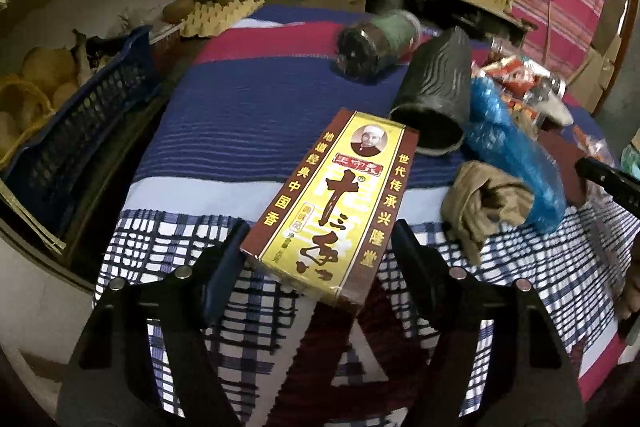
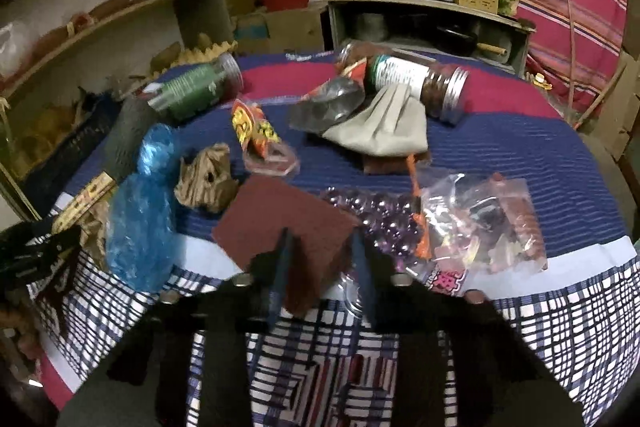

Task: Collect trash
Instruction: 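Move the left tool toward the tan cloth while the right tool approaches the clear plastic bag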

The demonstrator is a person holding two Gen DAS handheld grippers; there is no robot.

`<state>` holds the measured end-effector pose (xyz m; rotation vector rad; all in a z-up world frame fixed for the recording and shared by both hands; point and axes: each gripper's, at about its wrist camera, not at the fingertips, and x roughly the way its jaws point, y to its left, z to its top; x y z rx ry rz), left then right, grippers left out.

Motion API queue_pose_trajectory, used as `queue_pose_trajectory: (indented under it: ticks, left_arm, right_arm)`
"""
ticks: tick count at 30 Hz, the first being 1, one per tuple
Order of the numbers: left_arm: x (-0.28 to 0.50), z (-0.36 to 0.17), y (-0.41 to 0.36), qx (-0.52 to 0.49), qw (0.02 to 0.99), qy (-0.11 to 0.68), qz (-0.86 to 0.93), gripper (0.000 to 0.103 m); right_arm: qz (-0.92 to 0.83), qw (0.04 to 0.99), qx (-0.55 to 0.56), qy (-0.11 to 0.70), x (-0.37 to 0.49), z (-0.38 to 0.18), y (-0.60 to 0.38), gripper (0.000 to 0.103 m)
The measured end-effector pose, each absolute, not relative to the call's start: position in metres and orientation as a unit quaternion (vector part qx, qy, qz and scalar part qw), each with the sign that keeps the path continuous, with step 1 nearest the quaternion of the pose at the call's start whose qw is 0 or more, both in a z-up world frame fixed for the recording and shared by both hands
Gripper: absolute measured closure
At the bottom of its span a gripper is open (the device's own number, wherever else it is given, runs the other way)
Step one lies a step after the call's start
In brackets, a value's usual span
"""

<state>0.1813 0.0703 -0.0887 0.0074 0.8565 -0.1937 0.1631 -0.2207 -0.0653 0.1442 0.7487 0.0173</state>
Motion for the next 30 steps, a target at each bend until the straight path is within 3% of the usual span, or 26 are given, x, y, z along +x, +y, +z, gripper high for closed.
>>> queue_pose_trajectory:
  ticks: [3, 9, 11, 12, 14, 16, 18, 23, 30]
  left_arm:
    - [0.179, -0.082, 0.072, -0.005, 0.911, 0.401, -0.099, 0.034]
    - [0.173, -0.074, 0.075, -0.022, 0.918, 0.382, -0.108, 0.036]
    - [0.172, -0.075, 0.073, -0.018, 0.917, 0.385, -0.107, 0.036]
    - [0.173, -0.076, 0.072, -0.017, 0.916, 0.387, -0.107, 0.036]
    - [0.174, -0.077, 0.072, -0.014, 0.915, 0.390, -0.107, 0.036]
    - [0.175, -0.078, 0.071, -0.013, 0.914, 0.392, -0.106, 0.036]
    - [0.176, -0.078, 0.072, -0.013, 0.914, 0.392, -0.107, 0.036]
    - [0.179, -0.079, 0.074, -0.013, 0.913, 0.394, -0.106, 0.037]
    - [0.185, -0.085, 0.070, -0.005, 0.910, 0.402, -0.105, 0.037]
  right_arm:
    - [0.019, 0.932, 0.080, 0.352, 0.157, -0.059, -0.222, 0.093]
    - [0.038, 0.936, 0.082, 0.341, 0.149, -0.052, -0.215, 0.094]
    - [0.034, 0.930, 0.093, 0.353, 0.152, -0.057, -0.217, 0.085]
    - [0.032, 0.924, 0.105, 0.365, 0.154, -0.062, -0.219, 0.066]
    - [0.037, 0.919, 0.108, 0.378, 0.157, -0.069, -0.219, 0.046]
    - [0.029, 0.921, 0.083, 0.379, 0.160, -0.071, -0.214, 0.045]
    - [0.017, 0.926, 0.056, 0.372, 0.162, -0.070, -0.210, 0.030]
    - [0.028, 0.931, 0.028, 0.363, 0.165, -0.071, -0.205, 0.014]
    - [0.024, 0.922, -0.017, 0.386, 0.178, -0.080, -0.191, 0.008]
